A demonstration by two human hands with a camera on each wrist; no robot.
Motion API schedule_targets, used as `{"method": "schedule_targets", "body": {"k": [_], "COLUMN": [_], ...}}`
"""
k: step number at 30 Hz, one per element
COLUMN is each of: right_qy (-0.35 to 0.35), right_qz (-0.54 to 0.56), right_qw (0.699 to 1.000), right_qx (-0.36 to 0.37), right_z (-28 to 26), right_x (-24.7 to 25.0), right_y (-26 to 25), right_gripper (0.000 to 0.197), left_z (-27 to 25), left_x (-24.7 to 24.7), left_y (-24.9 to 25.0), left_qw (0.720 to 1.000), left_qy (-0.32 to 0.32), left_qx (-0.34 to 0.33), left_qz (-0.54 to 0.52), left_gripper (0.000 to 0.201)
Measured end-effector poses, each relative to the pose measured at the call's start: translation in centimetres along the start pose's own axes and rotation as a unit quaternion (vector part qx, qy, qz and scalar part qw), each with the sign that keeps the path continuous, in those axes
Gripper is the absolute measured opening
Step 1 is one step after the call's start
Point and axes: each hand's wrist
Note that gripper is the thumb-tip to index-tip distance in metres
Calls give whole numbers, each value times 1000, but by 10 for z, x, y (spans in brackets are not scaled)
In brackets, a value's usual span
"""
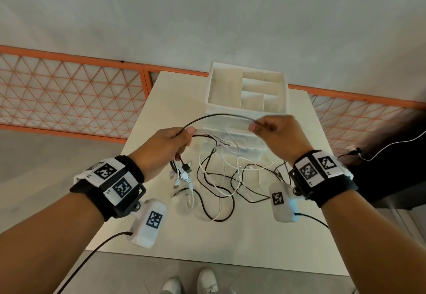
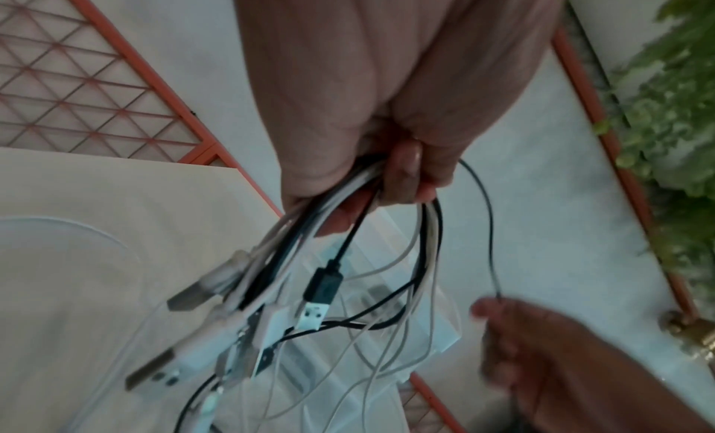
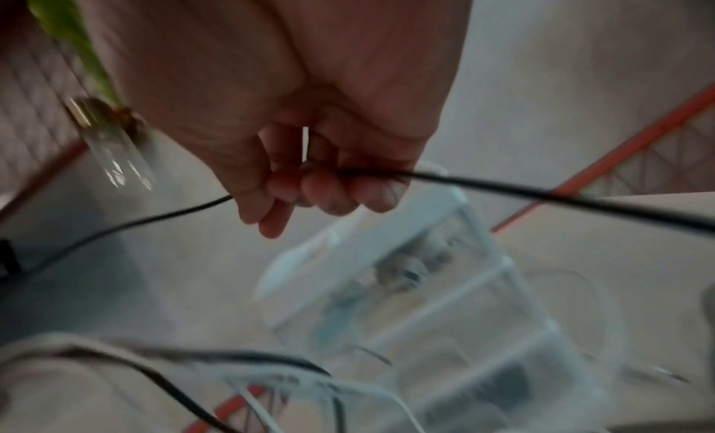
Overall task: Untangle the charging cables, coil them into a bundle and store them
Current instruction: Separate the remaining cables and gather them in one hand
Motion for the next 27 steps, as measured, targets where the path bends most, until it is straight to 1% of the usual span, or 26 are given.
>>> {"method": "schedule_targets", "body": {"k": [1,3,4,6,7,8,9,10,12,14,16,18,19,20,21,22,23,25,26,27], "right_qy": [-27,-56,-79,-130,-139,-130,-109,-73,15,95,167,236,253,250,229,186,129,2,-37,-50], "right_qz": [-22,-61,-100,-202,-229,-226,-205,-179,-115,-40,15,14,7,-5,-18,-29,-39,-57,-65,-73], "right_qw": [999,994,986,959,949,948,953,960,978,986,981,970,966,967,971,979,987,993,991,987], "right_qx": [-20,-78,-108,-150,-166,-184,-197,-203,-171,-132,-96,-59,-51,-54,-63,-74,-83,-99,-113,-136], "right_z": [-1,-2,-3,-6,-8,-9,-8,-7,0,8,14,16,16,15,14,12,10,1,-4,-8], "right_x": [-6,-16,-20,-22,-20,-15,-8,0,17,33,45,53,54,51,46,38,29,10,0,-9], "right_y": [12,42,58,83,92,97,99,99,93,77,59,49,49,54,61,73,87,113,127,141], "right_gripper": [20,20,21,24,26,27,27,26,26,26,17,13,13,11,9,12,20,44,54,58], "left_z": [1,2,2,3,3,4,5,6,9,10,11,13,13,14,14,14,14,13,13,13], "left_x": [1,4,6,12,16,20,22,24,24,19,15,11,10,9,8,7,7,8,9,9], "left_y": [4,14,21,32,36,39,40,38,33,26,20,16,14,13,13,13,13,14,15,15], "left_qw": [1000,999,998,993,990,989,989,990,992,993,992,991,990,990,989,989,988,988,987,987], "left_qy": [7,17,27,54,68,78,86,92,104,111,114,123,130,136,141,145,148,151,153,157], "left_qx": [-2,-8,-7,-1,-2,-5,-7,-6,5,14,20,26,27,27,28,28,28,28,28,27], "left_qz": [-14,-40,-62,-109,-124,-127,-120,-104,-64,-44,-46,-46,-42,-36,-29,-22,-18,-20,-25,-32], "left_gripper": [35,35,35,35,36,37,38,38,37,36,36,37,37,38,38,37,37,35,34,33]}}
Point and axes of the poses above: each hand's wrist, its own z-axis towards the middle knuckle, its own x-axis out of the back of the hand, y = z × x, and after that the axes turned 14 degrees about -z, right-handed
